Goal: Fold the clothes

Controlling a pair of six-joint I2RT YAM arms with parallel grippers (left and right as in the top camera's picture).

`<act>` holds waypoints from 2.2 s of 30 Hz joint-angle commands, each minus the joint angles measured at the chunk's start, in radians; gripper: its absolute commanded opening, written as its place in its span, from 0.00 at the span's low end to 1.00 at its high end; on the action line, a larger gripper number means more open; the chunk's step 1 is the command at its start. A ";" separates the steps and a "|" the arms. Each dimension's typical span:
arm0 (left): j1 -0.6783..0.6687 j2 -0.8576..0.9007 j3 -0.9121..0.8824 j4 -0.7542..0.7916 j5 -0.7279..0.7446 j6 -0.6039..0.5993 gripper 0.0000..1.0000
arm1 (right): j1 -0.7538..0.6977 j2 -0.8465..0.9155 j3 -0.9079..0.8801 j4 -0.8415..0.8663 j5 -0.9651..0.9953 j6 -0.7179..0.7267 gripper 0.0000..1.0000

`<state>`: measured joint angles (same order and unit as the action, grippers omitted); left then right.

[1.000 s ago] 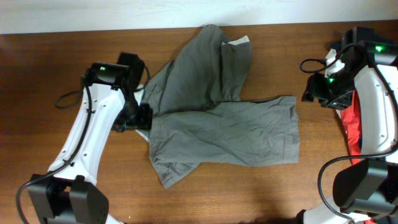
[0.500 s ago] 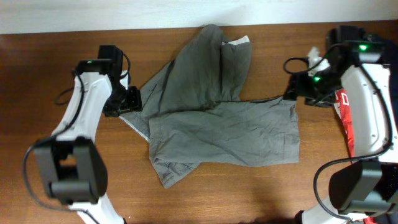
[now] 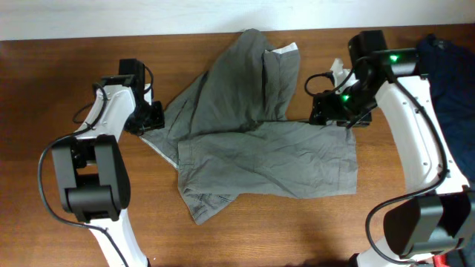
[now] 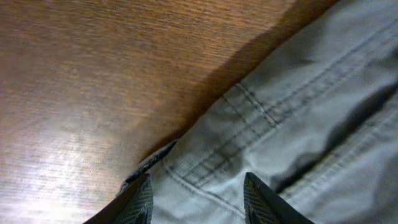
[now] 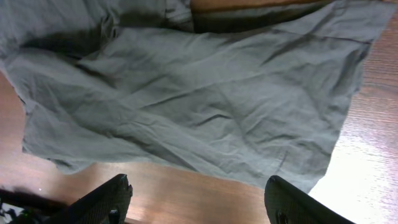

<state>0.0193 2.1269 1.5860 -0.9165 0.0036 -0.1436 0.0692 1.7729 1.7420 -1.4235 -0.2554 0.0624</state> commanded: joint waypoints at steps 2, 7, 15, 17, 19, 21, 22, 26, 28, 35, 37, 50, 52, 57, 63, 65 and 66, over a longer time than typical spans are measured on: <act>0.003 0.054 -0.002 0.019 -0.025 0.037 0.46 | 0.024 0.001 -0.056 0.018 0.016 -0.006 0.74; 0.003 0.075 -0.002 0.020 -0.026 0.056 0.25 | 0.029 0.001 -0.131 0.037 0.016 -0.005 0.74; 0.045 0.075 0.005 0.070 -0.182 -0.009 0.01 | 0.029 0.001 -0.327 0.142 0.016 0.043 0.75; 0.085 0.075 0.011 0.085 -0.150 -0.035 0.00 | 0.029 0.001 -0.387 0.175 0.016 0.071 0.75; 0.124 0.075 0.012 0.103 -0.085 -0.035 0.01 | 0.029 0.001 -0.450 0.206 0.016 0.100 0.74; 0.156 0.075 0.012 0.116 -0.049 -0.035 0.00 | 0.029 0.001 -0.507 0.241 0.017 0.131 0.75; 0.169 0.075 0.012 0.118 -0.049 -0.035 0.01 | 0.029 0.001 -0.538 0.265 0.017 0.147 0.77; 0.206 0.075 0.012 0.121 -0.051 -0.035 0.01 | 0.029 0.001 -0.632 0.340 0.023 0.217 0.81; 0.214 0.075 0.012 0.121 -0.051 -0.035 0.01 | 0.029 0.001 -0.662 0.370 0.015 0.236 0.81; 0.213 0.075 0.012 0.119 -0.051 -0.035 0.00 | 0.031 0.001 -0.761 0.542 -0.153 0.235 0.07; 0.213 0.075 0.012 0.115 -0.053 -0.035 0.00 | 0.029 0.000 -0.762 0.533 -0.113 0.230 0.04; 0.291 0.075 0.033 0.116 -0.009 -0.054 0.00 | -0.272 -0.089 -0.326 0.406 0.187 0.277 0.04; 0.301 0.075 0.034 0.116 0.000 -0.054 0.00 | -0.304 -0.089 -0.275 0.408 0.192 0.246 0.04; 0.313 0.075 0.048 0.123 0.011 -0.052 0.00 | -0.353 -0.089 -0.220 0.415 0.185 0.240 0.49; 0.313 0.074 0.117 0.097 0.092 -0.012 0.15 | -0.336 -0.089 -0.220 0.332 0.170 0.221 0.67; 0.313 0.074 0.151 0.061 0.098 -0.012 0.21 | -0.319 -0.089 -0.221 0.302 0.109 0.177 0.67; 0.313 0.074 0.167 0.041 0.098 -0.012 0.26 | -0.303 -0.089 -0.222 0.290 0.067 0.144 0.67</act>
<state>0.3298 2.1887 1.6894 -0.8474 0.0753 -0.1684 -0.2707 1.7027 1.5074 -1.1118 -0.1123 0.2745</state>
